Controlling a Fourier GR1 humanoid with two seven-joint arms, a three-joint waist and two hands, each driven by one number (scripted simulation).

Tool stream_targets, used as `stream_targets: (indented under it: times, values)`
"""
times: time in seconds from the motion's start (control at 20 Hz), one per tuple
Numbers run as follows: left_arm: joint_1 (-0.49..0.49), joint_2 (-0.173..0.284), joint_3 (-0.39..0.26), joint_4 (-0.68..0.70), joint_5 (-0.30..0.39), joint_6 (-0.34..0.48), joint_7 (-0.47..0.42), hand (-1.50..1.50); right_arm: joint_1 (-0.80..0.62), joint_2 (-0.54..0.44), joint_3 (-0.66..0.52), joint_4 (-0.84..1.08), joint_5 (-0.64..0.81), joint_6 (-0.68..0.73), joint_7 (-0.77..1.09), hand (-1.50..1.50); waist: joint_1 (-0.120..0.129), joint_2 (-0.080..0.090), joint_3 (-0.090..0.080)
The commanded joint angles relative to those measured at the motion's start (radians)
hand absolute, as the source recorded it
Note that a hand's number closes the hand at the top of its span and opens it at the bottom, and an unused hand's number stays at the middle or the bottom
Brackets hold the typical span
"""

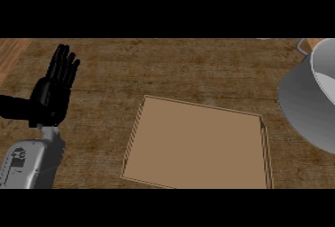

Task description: Pick the bell pepper from the tray and place it in the pot

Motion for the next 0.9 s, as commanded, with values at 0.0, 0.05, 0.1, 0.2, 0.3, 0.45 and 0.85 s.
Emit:
stream_targets:
  times: [0.0, 0.05, 0.1, 0.2, 0.3, 0.45, 0.85]
  values:
    - [0.019, -0.024, -0.015, -0.016, -0.020, 0.027, -0.004, 0.00, -0.007, 0.049, -0.044, 0.038, -0.078, 0.153, -0.181, -1.50, -0.005, 0.000, 0.014]
    - [-0.021, 0.002, 0.013, -0.005, 0.001, 0.018, 0.022, 0.00, -0.029, 0.034, -0.058, 0.042, -0.101, 0.203, -0.171, -1.50, -0.010, 0.000, 0.014]
    - [0.008, 0.010, 0.007, 0.002, -0.007, 0.001, -0.004, 0.00, -0.036, 0.058, -0.068, 0.049, -0.124, 0.227, -0.142, -1.50, -0.009, -0.001, 0.012]
    - [0.015, -0.016, 0.000, -0.006, -0.012, 0.025, -0.003, 0.00, -0.061, 0.031, -0.089, 0.074, -0.156, 0.294, -0.093, -1.50, -0.010, -0.002, 0.012]
    - [-0.006, -0.006, -0.006, 0.005, -0.014, 0.010, 0.001, 0.00, -0.081, 0.017, -0.108, 0.108, -0.186, 0.348, -0.038, -1.50, -0.011, 0.003, 0.012]
    - [0.001, 0.015, 0.023, 0.003, 0.010, -0.007, -0.001, 0.00, -0.085, -0.012, -0.152, 0.142, -0.245, 0.419, -0.013, -1.50, -0.011, 0.004, 0.013]
    - [-0.026, 0.014, 0.011, -0.023, -0.001, 0.008, 0.036, 0.00, -0.134, -0.098, -0.245, 0.186, -0.364, 0.550, 0.097, -1.50, -0.003, 0.010, 0.018]
